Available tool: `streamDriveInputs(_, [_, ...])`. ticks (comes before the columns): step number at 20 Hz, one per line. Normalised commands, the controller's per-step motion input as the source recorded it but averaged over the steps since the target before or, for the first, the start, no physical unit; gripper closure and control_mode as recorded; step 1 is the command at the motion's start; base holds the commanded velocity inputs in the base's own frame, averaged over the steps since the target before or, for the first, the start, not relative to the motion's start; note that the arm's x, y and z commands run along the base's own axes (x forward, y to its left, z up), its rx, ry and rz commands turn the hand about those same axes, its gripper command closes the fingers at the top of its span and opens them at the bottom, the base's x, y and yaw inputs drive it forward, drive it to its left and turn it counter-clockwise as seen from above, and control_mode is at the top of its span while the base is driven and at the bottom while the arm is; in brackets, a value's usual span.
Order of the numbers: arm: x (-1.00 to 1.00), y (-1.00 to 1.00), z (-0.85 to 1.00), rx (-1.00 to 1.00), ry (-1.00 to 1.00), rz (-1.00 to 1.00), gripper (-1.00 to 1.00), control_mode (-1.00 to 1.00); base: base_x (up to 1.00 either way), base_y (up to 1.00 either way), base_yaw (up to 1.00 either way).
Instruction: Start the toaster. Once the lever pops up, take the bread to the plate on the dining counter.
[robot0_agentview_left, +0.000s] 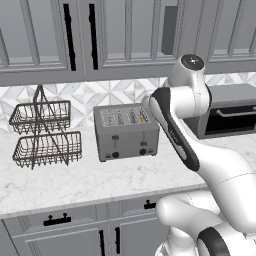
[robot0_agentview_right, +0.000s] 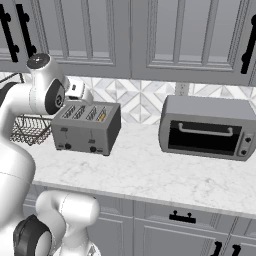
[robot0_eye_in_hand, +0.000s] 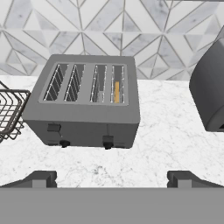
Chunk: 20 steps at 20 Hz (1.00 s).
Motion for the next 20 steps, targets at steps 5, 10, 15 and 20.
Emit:
streamDriveInputs(5, [0.00,0.00,0.00,0.00,0.00,0.00,-1.00,-1.00,0.00,0.00,0.00])
streamDriveInputs(10, [0.00,0.00,0.00,0.00,0.00,0.00,-1.00,-1.00,0.00,0.00,0.00])
streamDriveInputs(15, [0.00,0.00,0.00,0.00,0.00,0.00,-1.00,-1.00,0.00,0.00,0.00])
streamDriveInputs(20, [0.00,0.00,0.00,0.00,0.00,0.00,-1.00,-1.00,0.00,0.00,0.00])
